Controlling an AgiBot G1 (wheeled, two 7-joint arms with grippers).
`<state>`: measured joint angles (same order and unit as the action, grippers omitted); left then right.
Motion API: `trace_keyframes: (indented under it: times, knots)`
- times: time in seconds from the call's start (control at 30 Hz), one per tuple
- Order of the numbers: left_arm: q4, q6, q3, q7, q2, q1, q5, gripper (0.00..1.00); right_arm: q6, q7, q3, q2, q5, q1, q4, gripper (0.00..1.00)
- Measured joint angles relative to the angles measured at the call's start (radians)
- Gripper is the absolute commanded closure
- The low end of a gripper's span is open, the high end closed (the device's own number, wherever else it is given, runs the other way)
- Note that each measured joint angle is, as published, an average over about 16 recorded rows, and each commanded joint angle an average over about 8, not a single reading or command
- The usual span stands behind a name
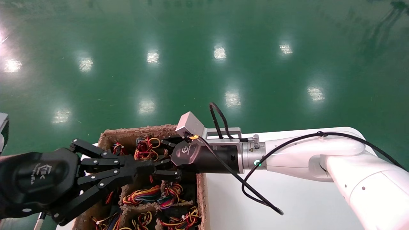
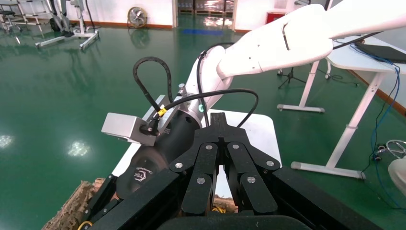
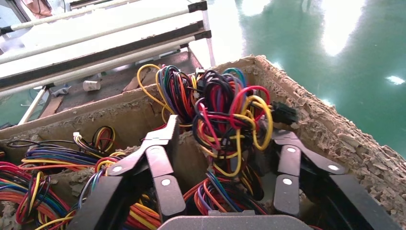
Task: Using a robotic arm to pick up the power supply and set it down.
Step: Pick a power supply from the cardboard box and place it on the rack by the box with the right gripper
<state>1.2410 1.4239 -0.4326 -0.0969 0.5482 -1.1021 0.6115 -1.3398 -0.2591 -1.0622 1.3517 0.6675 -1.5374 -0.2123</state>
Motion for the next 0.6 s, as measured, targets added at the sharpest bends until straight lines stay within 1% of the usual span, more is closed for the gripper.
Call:
trace_keyframes:
  times: [0.3, 0.6]
  knots:
    - [0.0, 0.0, 0.0, 0.0, 0.0, 0.0, 0.0, 1.0, -0.002, -0.001, -0.011, -0.002, -0.01, -0.001, 0.002, 1.0]
    - [0.0, 0.0, 0.0, 0.0, 0.0, 0.0, 0.0, 1.0, -0.023, -0.002, -0.015, -0.005, -0.024, -0.011, 0.017, 1.0]
